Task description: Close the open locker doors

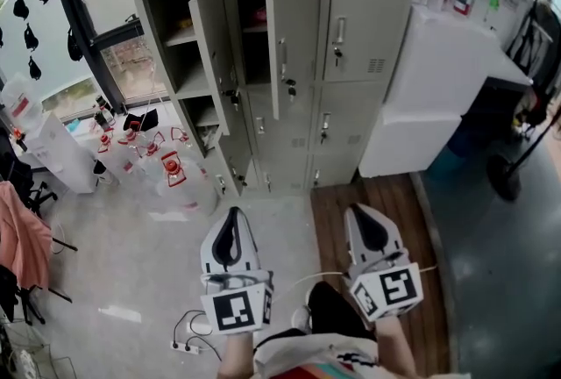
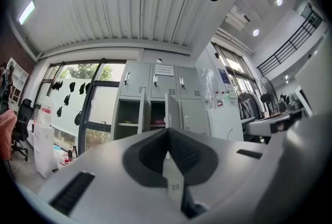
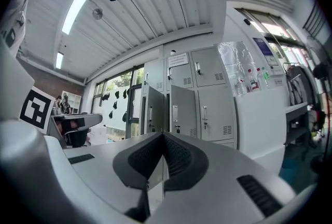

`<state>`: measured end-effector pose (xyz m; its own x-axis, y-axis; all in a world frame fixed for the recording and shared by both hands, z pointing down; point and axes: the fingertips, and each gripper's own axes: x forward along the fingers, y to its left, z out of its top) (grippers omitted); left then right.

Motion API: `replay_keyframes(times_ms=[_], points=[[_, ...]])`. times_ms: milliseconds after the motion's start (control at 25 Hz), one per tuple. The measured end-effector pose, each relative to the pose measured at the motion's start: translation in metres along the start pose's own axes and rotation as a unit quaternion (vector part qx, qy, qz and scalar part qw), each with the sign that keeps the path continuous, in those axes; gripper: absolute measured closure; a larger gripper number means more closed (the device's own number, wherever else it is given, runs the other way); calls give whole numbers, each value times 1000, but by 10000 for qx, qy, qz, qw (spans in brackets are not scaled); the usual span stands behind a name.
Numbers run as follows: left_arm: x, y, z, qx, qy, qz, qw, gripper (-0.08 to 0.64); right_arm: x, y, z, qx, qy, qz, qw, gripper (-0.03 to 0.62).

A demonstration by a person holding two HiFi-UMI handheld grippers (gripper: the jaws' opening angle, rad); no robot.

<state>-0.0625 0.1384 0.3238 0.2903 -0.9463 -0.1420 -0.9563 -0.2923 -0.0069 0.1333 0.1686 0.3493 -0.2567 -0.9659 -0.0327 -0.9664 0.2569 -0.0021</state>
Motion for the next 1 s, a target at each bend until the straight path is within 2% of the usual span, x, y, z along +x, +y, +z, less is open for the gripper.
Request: replay_keyframes(times_ms=[200, 600, 840, 1000], points=[[17, 9, -3, -66, 15, 58, 10000, 555, 31, -6, -1, -28, -42, -48, 10000, 586], [64, 24, -5, -62, -86, 178, 9998, 555, 110, 3, 11, -180, -180, 462, 9986, 586], [112, 38, -9, 22, -133, 400, 9991, 555, 160, -15, 4, 33, -191, 636, 9978, 586], [155, 36, -9, 57, -219, 422, 9989, 555, 191, -36, 9, -43, -309, 677, 9972, 586]])
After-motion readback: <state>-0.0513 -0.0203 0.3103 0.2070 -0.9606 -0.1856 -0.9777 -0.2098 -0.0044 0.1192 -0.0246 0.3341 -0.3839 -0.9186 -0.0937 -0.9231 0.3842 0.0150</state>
